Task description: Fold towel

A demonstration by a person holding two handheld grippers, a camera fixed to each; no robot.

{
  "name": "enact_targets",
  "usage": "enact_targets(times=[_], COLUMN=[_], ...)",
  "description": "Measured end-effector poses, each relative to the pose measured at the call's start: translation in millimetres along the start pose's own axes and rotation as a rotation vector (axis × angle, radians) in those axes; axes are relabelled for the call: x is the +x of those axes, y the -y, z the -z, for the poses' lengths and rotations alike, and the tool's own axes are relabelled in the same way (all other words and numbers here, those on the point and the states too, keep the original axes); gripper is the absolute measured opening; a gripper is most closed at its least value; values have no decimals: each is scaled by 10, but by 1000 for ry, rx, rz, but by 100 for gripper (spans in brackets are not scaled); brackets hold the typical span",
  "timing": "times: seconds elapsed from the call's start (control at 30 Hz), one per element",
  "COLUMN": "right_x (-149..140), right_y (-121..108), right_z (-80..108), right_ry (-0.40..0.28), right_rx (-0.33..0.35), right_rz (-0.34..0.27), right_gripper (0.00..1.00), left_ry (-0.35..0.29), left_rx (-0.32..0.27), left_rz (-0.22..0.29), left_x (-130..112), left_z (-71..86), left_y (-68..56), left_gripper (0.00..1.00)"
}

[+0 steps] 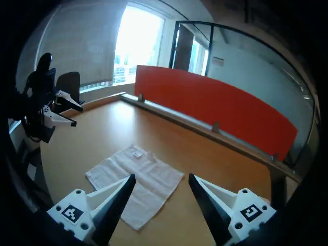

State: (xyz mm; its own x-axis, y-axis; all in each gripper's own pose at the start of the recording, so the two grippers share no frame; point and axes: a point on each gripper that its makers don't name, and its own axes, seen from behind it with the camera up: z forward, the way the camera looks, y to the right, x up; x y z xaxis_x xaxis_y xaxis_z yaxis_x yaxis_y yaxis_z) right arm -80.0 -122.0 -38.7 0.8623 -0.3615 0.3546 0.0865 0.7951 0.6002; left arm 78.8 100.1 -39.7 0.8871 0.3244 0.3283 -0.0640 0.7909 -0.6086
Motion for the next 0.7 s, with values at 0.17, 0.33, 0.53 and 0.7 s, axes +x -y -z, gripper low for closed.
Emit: enact_targets(times=[0.17, 0.33, 0.53, 0.7], right_x=[-228, -534, -847, -1095], right_y=[111, 212, 349, 449], right_z=[-113, -255, -397, -479], right_ry=[37, 84, 122, 152], right_rx=[38, 63, 97, 120], right_rz=[3, -1, -4, 9], right_gripper=[100, 100, 100, 100], left_ry=[35, 91, 155, 195], left_rx=[-30, -47, -90, -124], left_rz=[-7, -5, -7, -26], left_x=[-233, -557, -926, -1175], left_z=[-99, -215, -372, -497], left_y=[-96, -178, -335, -451], left_gripper=[98, 98, 98, 98])
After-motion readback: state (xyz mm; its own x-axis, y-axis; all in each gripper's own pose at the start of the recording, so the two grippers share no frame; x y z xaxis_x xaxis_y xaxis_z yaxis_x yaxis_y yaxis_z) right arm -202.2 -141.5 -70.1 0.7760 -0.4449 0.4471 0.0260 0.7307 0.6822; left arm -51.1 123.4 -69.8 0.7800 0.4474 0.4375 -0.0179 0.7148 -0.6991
